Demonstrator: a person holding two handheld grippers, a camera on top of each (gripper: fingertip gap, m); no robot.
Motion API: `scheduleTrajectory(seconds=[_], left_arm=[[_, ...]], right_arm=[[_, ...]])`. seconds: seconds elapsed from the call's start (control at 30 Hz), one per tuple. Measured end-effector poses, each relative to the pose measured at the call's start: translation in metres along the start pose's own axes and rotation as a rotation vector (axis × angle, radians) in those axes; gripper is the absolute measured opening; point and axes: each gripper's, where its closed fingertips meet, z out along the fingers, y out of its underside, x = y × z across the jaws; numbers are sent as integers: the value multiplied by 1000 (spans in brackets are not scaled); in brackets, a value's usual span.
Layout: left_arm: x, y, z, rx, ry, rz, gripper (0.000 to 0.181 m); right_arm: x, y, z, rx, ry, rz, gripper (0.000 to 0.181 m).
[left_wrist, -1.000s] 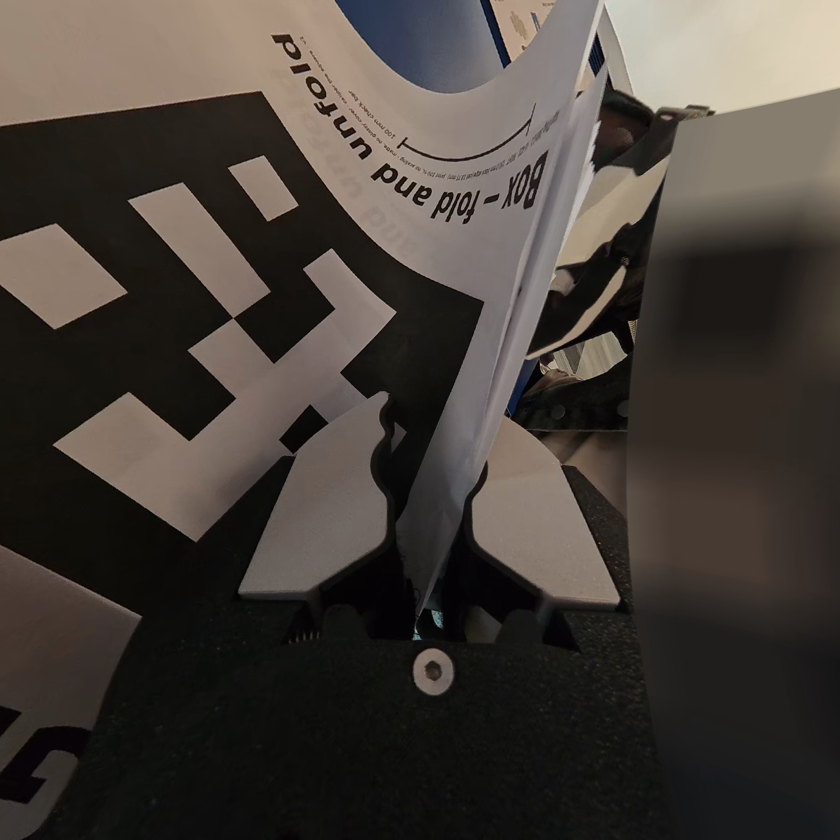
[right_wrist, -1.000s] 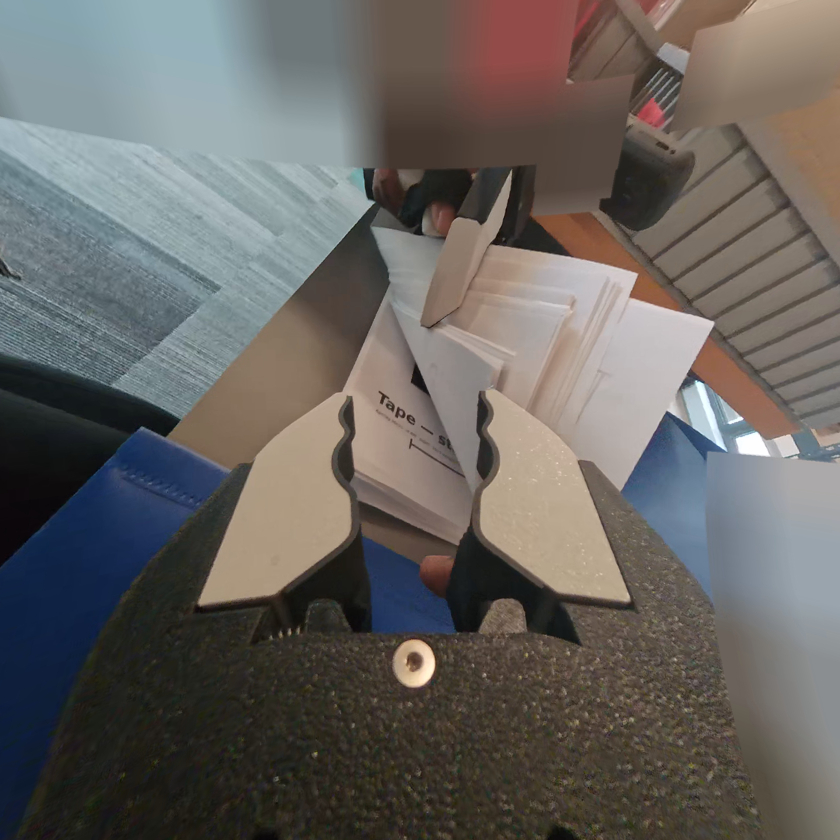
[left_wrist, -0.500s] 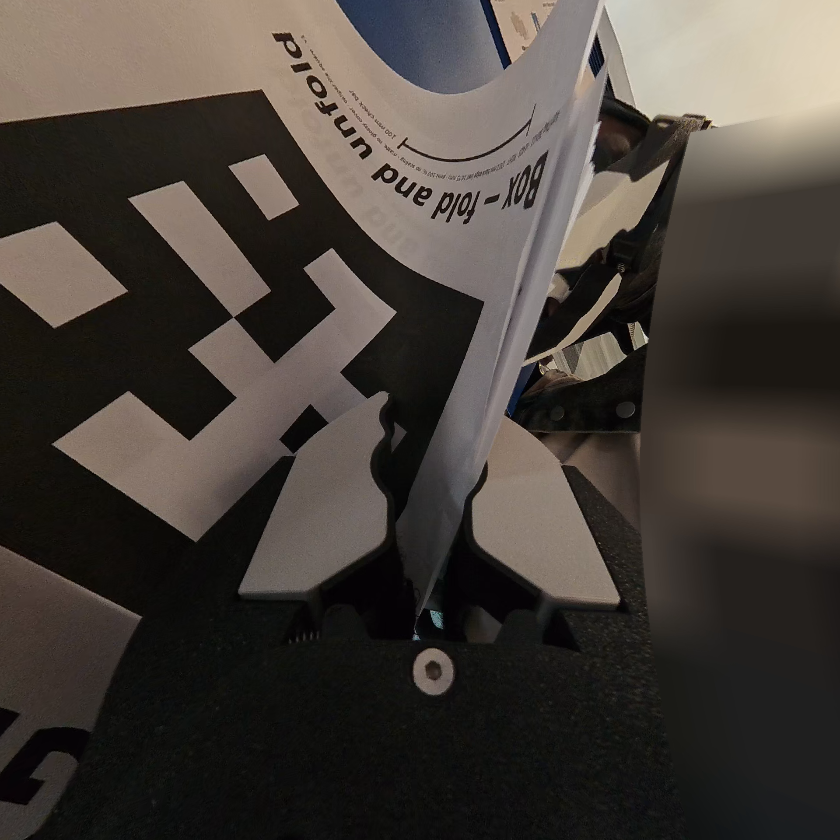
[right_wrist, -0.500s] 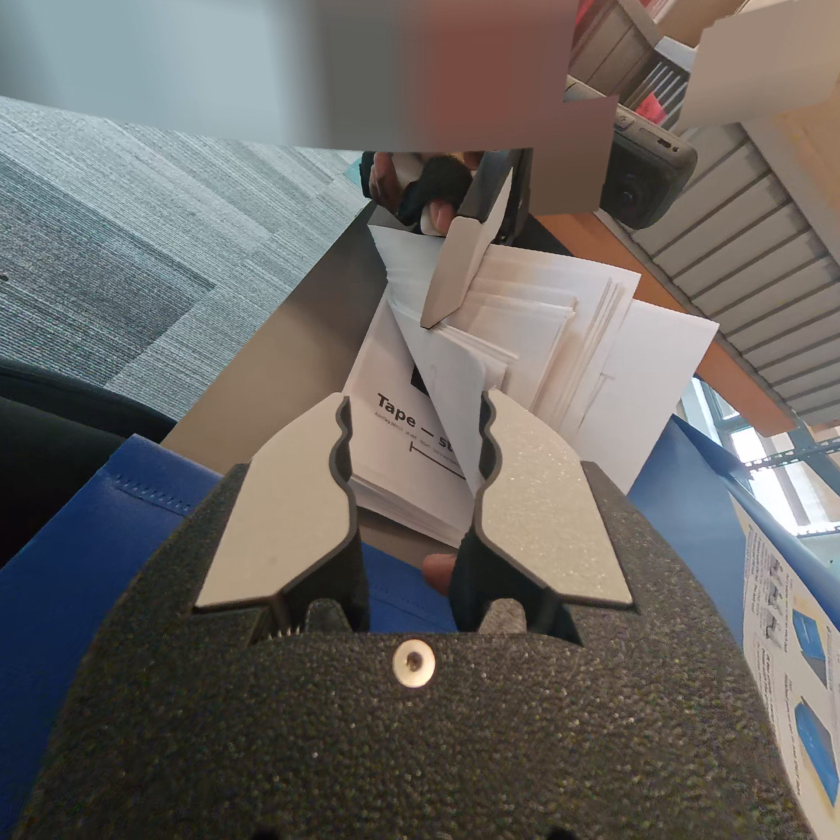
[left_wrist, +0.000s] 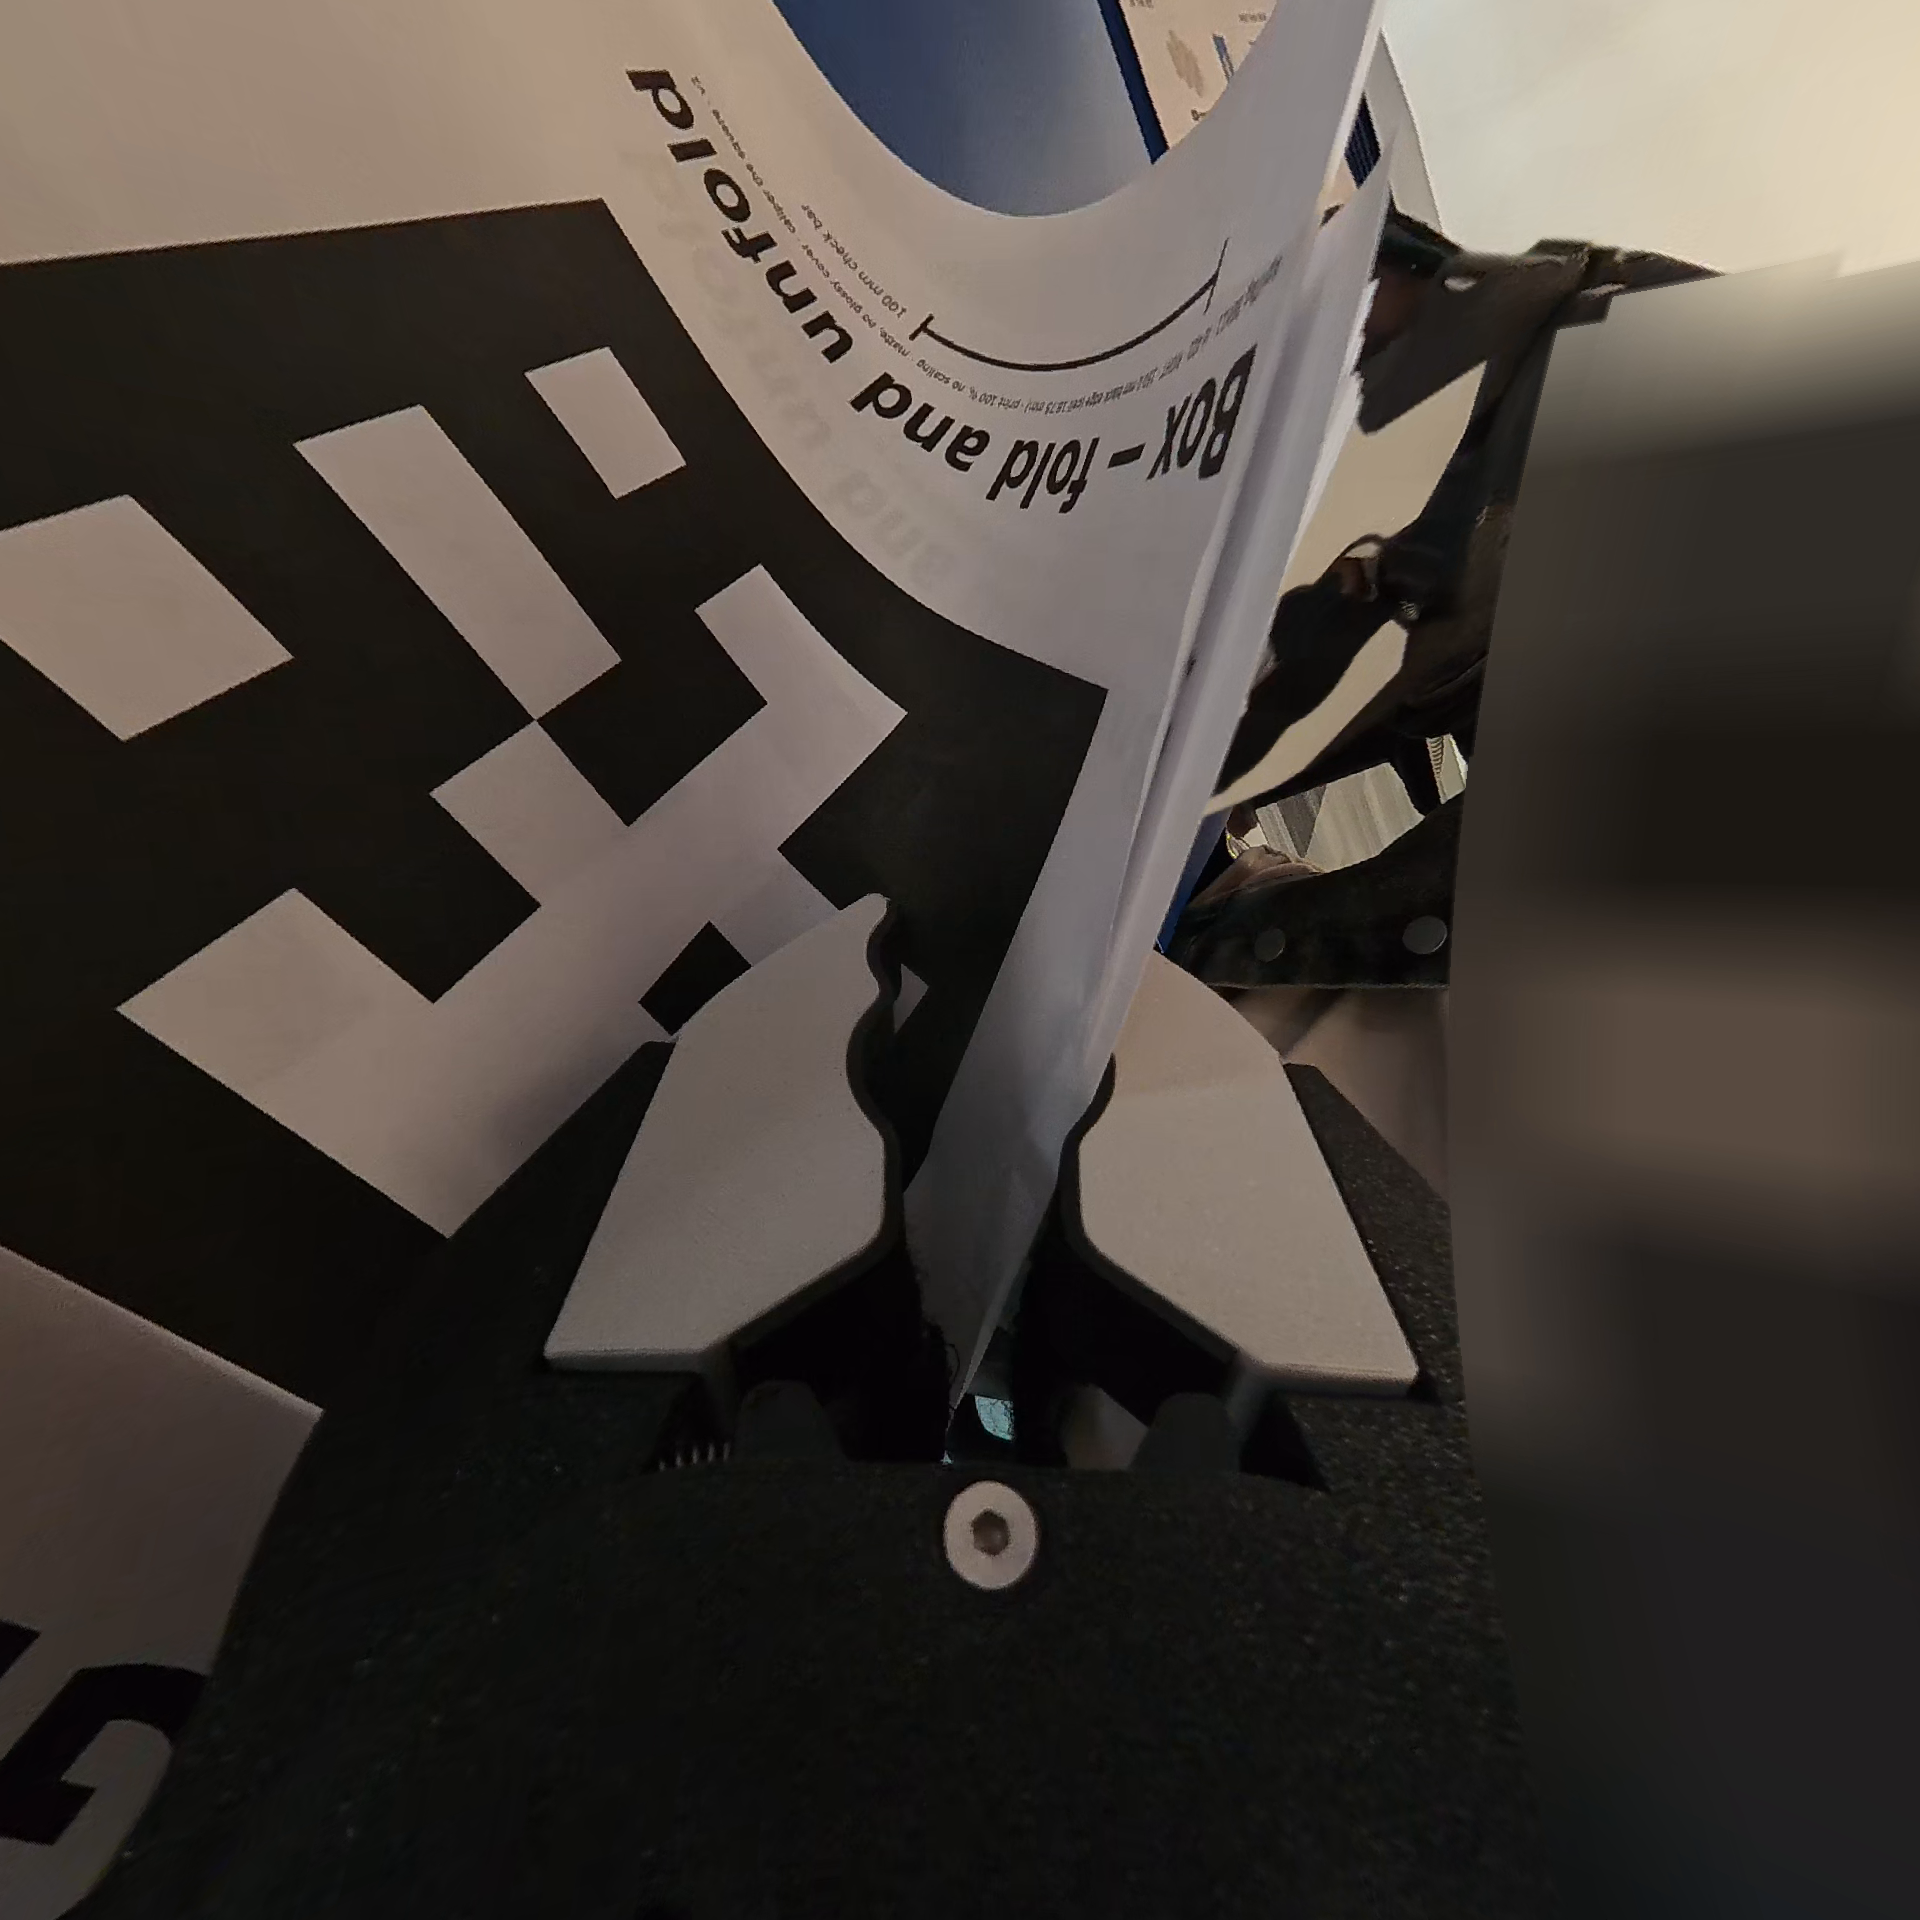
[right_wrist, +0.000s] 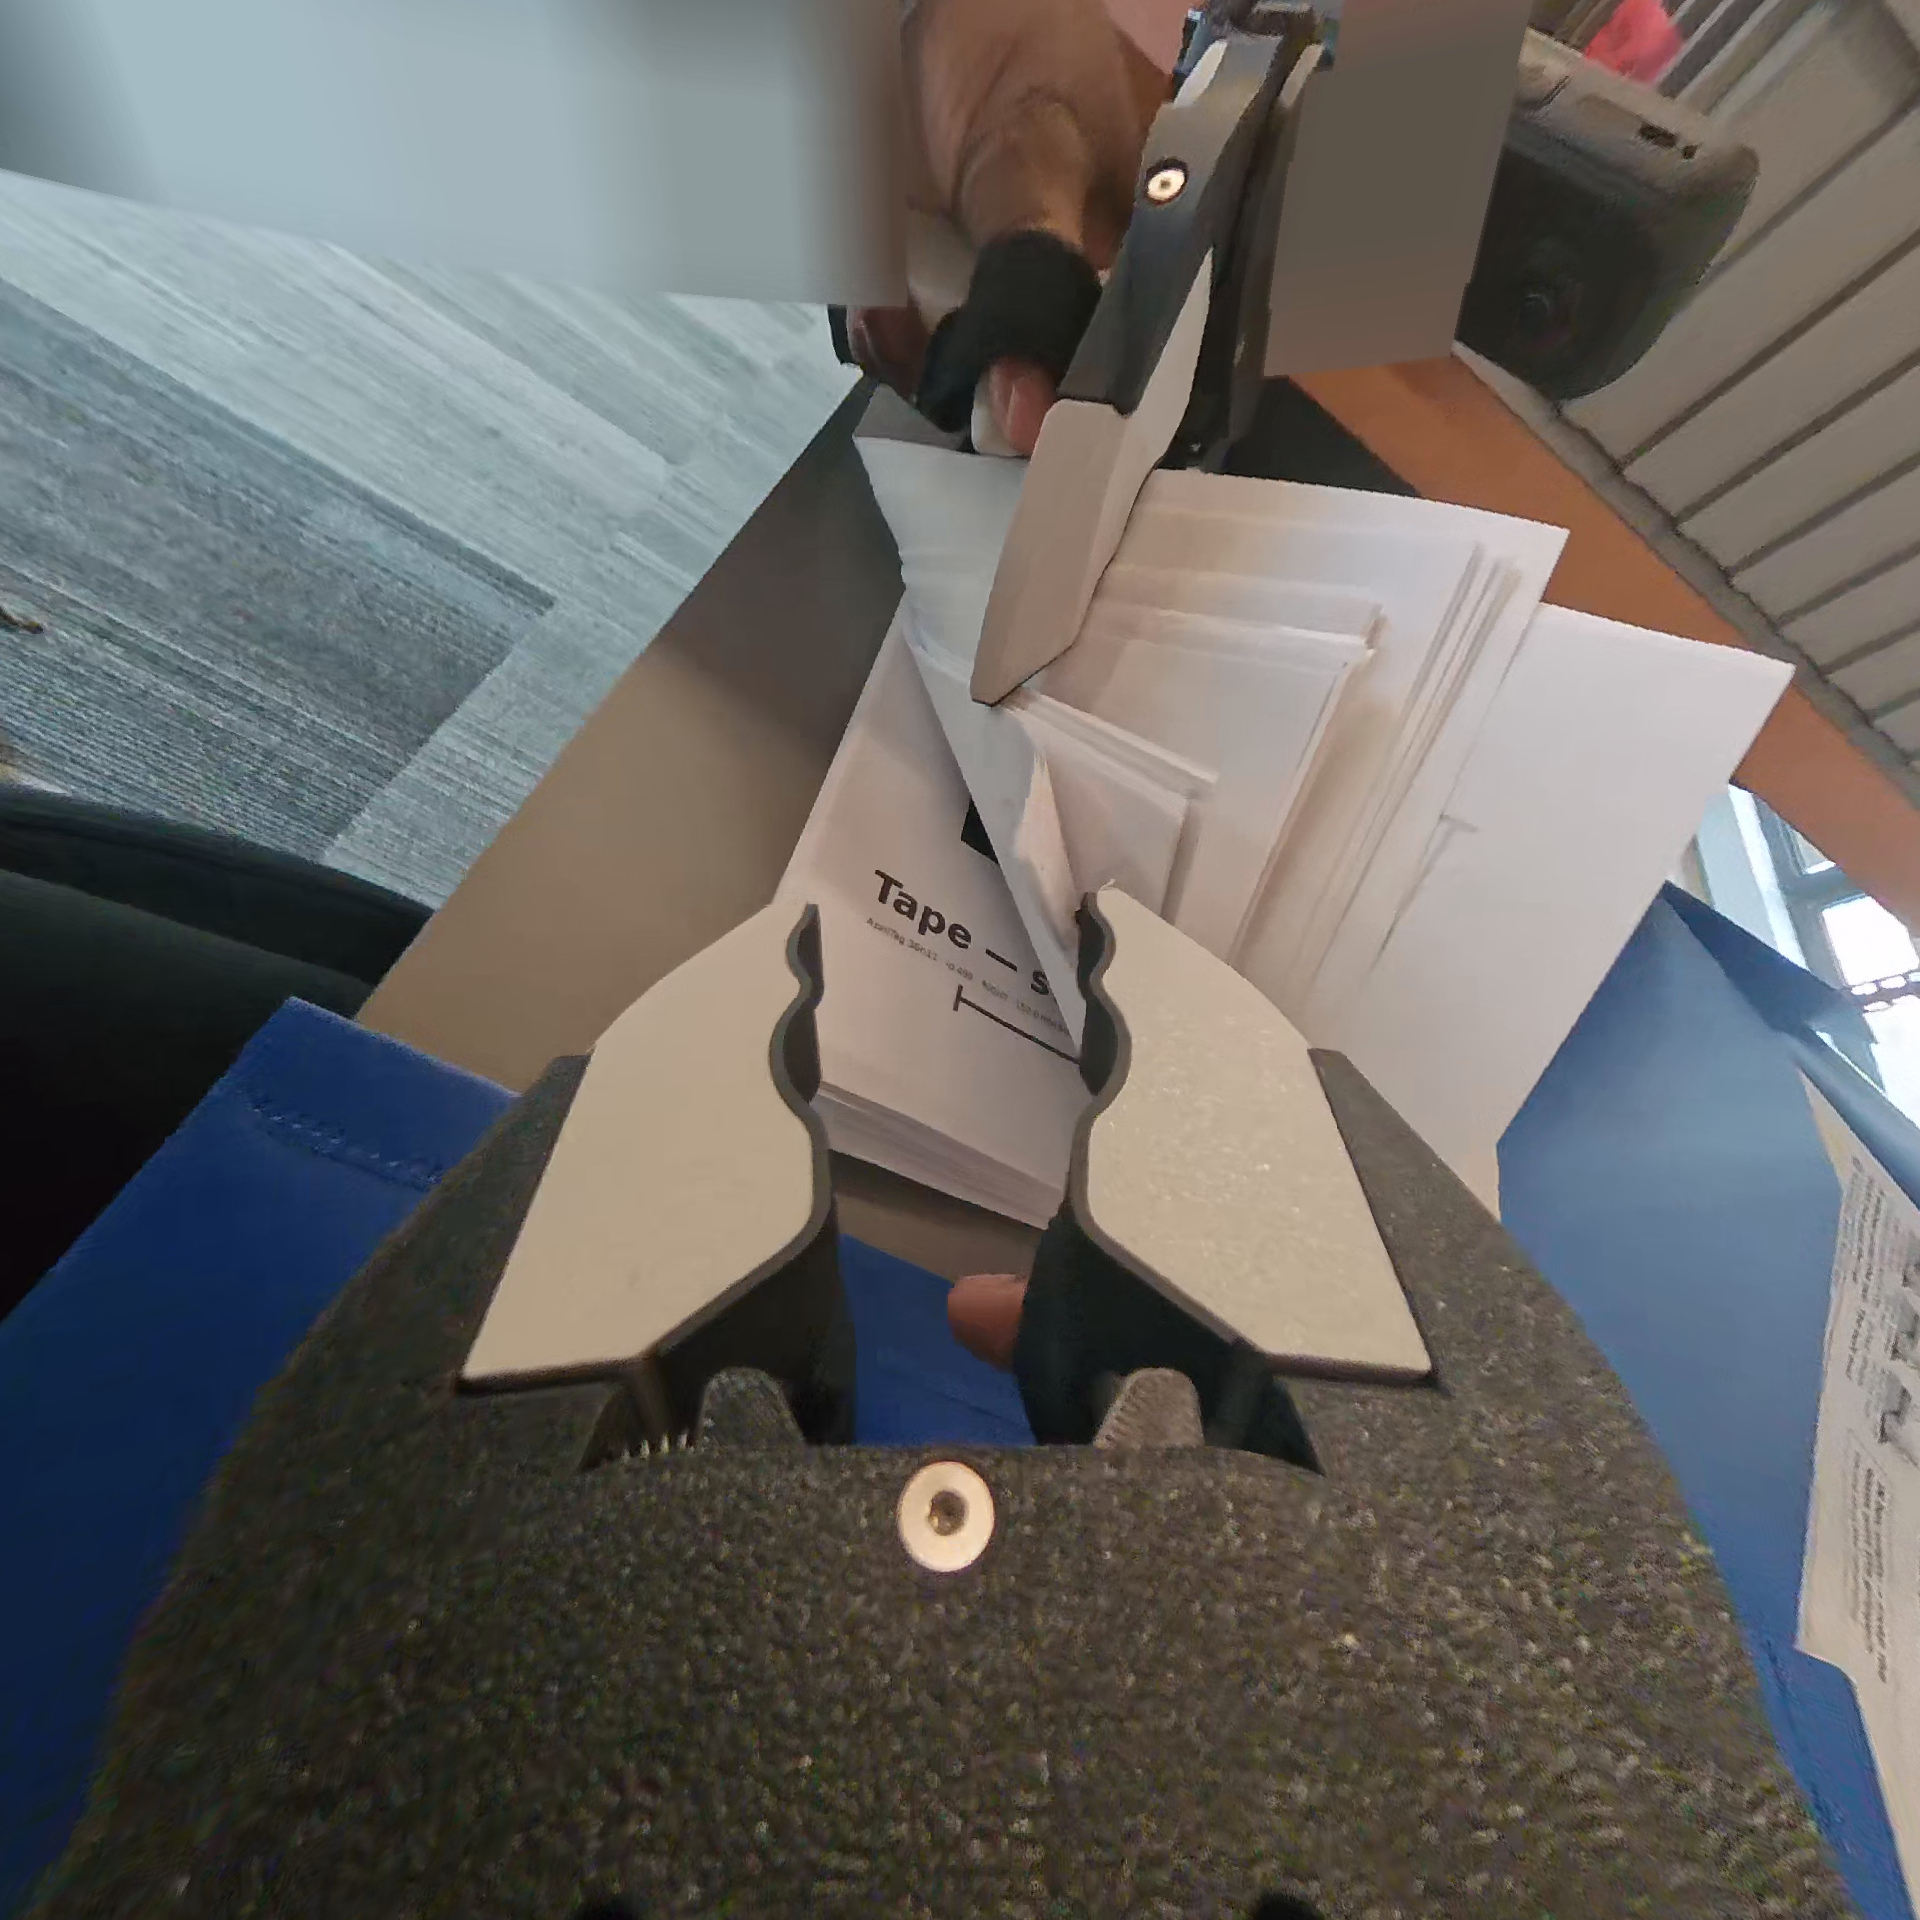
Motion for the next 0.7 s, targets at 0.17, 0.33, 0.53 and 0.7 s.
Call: scheduleTrajectory(seconds=[0.17, 0.33, 0.53, 0.7], left_arm=[[0, 0, 0, 2, 2, -4, 28], [0, 0, 0, 2, 3, -6, 28], [0, 0, 0, 3, 5, -10, 28], [0, 0, 0, 2, 3, -9, 28]], right_arm=[[2, 12, 5, -100, 52, -148, 14], [-21, 24, 2, -144, -85, -167, 3], [-22, 4, -12, 4, -113, 10, 40], [2, -7, -16, 57, 98, 99, 46]])
